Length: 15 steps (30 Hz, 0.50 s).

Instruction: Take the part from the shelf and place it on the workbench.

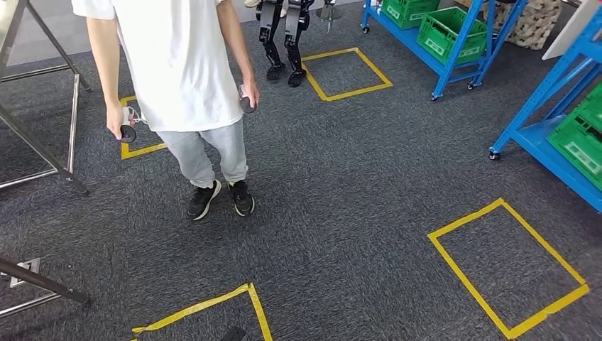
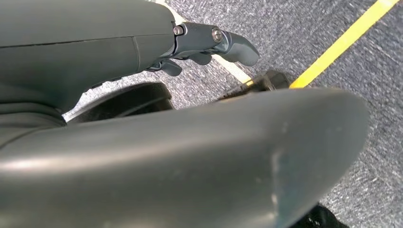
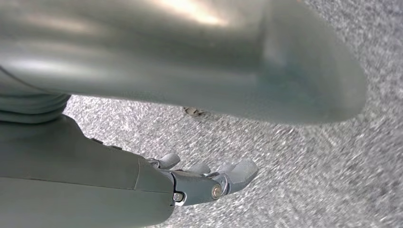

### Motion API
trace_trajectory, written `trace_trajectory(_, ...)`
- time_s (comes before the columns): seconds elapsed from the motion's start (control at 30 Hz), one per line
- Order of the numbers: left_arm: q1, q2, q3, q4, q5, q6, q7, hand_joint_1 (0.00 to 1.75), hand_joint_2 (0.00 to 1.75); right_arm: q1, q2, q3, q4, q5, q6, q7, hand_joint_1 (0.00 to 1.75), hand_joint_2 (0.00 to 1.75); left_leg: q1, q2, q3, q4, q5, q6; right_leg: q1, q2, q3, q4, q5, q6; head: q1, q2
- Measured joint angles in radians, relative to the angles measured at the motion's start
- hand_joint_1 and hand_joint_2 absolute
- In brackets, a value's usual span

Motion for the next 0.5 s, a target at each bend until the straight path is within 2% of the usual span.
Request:
trace_trajectory(0.03,-0.001,-0.001,0.0,0.0,0.0,0.0,0.0,0.0,0.0,0.001,-0.001,0.0,0.0,0.0,0.0,0.0,0.0,0.0,0.002,-0.014,-0.001,0.007,-0.006,-0.006,-0.003,0.011,0.001,-0.004,0.003,-0.005,0.0,0.0)
trace_trajectory(0.07,-0.002,-0.001,0.0,0.0,0.0,0.0,0.0,0.0,0.0,0.001,-0.002,0.0,0.0,0.001,0.0,0.001,0.0,0.0,0.003,-0.039,-0.011,0.031,-0.023,-0.012,-0.007,0.022,0.003,-0.008,0.007,-0.011,-0.002,0.0)
trace_trajectory(0.13,0.0,-0.001,0.001,0.0,0.0,0.0,0.0,0.0,0.0,-0.001,-0.002,0.0,0.0,0.001,-0.001,0.001,0.0,0.0,0.007,-0.099,-0.063,0.142,-0.081,-0.019,-0.011,0.046,0.003,-0.011,0.011,-0.018,-0.007,0.0)
trace_trajectory(0.17,0.002,-0.001,0.002,0.0,0.0,0.0,-0.001,0.0,0.0,-0.002,-0.002,0.0,0.0,0.001,-0.001,0.002,0.0,0.0,0.008,-0.112,-0.097,0.212,-0.11,-0.021,-0.011,0.06,0.002,-0.011,0.012,-0.02,-0.008,0.0)
trace_trajectory(0.2,0.003,0.0,0.002,0.0,0.0,0.0,0.0,0.0,0.0,-0.001,-0.002,0.0,0.0,0.001,-0.001,0.004,0.0,0.0,0.009,-0.117,-0.125,0.265,-0.125,-0.023,-0.011,0.074,0.002,-0.01,0.012,-0.021,-0.009,0.0)
trace_trajectory(0.23,0.004,0.0,0.003,0.0,0.0,0.0,0.0,0.0,0.0,0.0,-0.002,0.0,0.001,0.001,-0.001,0.007,0.0,0.0,0.009,-0.119,-0.139,0.286,-0.12,-0.023,-0.011,0.088,0.002,-0.01,0.012,-0.02,-0.009,0.0)
trace_trajectory(0.27,0.005,0.001,0.004,0.0,0.0,0.0,0.0,0.0,0.0,0.002,-0.002,0.0,0.001,0.001,-0.001,0.009,0.0,0.0,0.01,-0.121,-0.132,0.265,-0.095,-0.023,-0.012,0.103,0.003,-0.009,0.013,-0.019,-0.01,0.0)
trace_trajectory(0.3,0.005,0.002,0.004,0.0,0.001,0.0,0.001,0.0,0.0,0.003,-0.002,0.0,0.001,0.001,-0.001,0.011,0.0,0.0,0.012,-0.13,-0.109,0.209,-0.058,-0.023,-0.013,0.118,0.003,-0.008,0.013,-0.016,-0.01,0.0)
trace_trajectory(0.37,0.004,0.003,0.005,0.0,0.001,0.0,0.0,0.0,0.0,0.003,-0.002,0.0,0.001,0.001,-0.001,0.011,0.0,0.0,0.016,-0.174,-0.05,0.071,0.002,-0.021,-0.015,0.145,0.0,-0.003,0.013,-0.006,-0.011,0.0)
trace_trajectory(0.4,0.003,0.002,0.005,0.0,0.001,0.0,0.0,0.0,0.0,0.003,-0.002,0.0,0.001,0.001,-0.001,0.011,0.0,0.0,0.017,-0.192,-0.032,0.029,0.014,-0.018,-0.015,0.156,-0.003,-0.002,0.014,0.001,-0.011,0.0)
trace_trajectory(0.43,0.003,0.002,0.005,0.0,0.001,0.0,0.0,0.0,0.0,0.002,-0.002,0.0,0.001,0.001,-0.001,0.011,0.0,0.0,0.016,-0.201,-0.026,0.011,0.016,-0.013,-0.015,0.166,-0.007,-0.001,0.016,0.009,-0.011,0.0)
trace_trajectory(0.5,0.002,0.001,0.005,0.0,0.001,0.0,0.0,0.0,0.0,0.004,-0.003,-0.001,0.002,0.001,-0.001,0.011,0.0,0.0,0.013,-0.182,-0.026,0.009,0.02,0.004,-0.018,0.183,-0.014,-0.003,0.021,0.024,-0.01,0.0)
